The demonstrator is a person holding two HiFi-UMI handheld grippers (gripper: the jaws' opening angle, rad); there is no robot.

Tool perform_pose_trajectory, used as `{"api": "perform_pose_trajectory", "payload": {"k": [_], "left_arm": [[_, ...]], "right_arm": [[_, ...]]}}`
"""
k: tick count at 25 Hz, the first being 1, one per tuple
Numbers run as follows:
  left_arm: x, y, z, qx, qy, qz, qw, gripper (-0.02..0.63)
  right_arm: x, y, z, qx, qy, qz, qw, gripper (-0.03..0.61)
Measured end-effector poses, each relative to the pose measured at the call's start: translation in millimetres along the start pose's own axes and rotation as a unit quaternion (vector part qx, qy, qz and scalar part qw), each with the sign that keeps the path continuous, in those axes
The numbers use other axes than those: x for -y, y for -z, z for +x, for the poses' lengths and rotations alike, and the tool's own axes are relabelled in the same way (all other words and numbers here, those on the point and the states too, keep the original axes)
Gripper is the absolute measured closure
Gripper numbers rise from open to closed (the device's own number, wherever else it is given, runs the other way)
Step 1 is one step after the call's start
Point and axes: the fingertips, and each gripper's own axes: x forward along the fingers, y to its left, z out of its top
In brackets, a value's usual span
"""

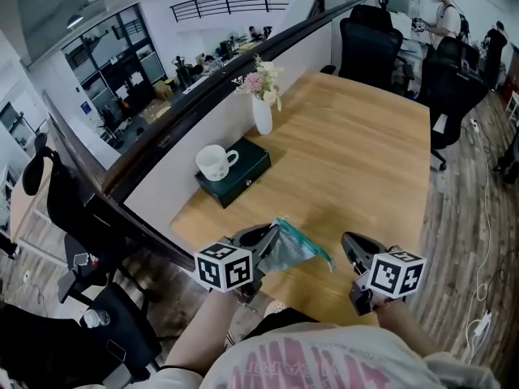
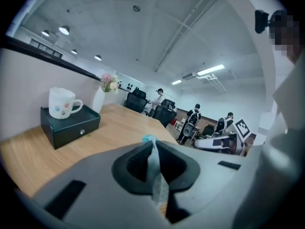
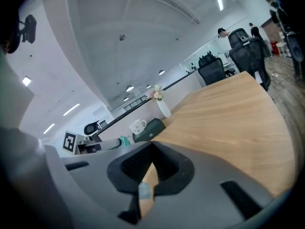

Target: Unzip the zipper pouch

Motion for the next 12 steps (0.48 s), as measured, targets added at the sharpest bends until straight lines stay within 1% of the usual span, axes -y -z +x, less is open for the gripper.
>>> {"api": "perform_pose_trajectory", "payload": {"k": [5,9,12], "left_arm": [[26,-28,-23,0.05,-0.002,0.021,0.9985,0.598],[50,-47,-38,0.08,-0.005,0.059,0.995,0.598],[67,-52,-48,0.09,-0.006,0.093,0.9916,0.598]], "right_arm": [[-37,-17,-3,0.023,-0.047,-0.015,0.999,0.581],[-72,-27,-8,0.032,-0.103,-0.026,0.994,0.58],[-95,-33,-17,0.035,-0.136,-0.032,0.99,0.58]]}}
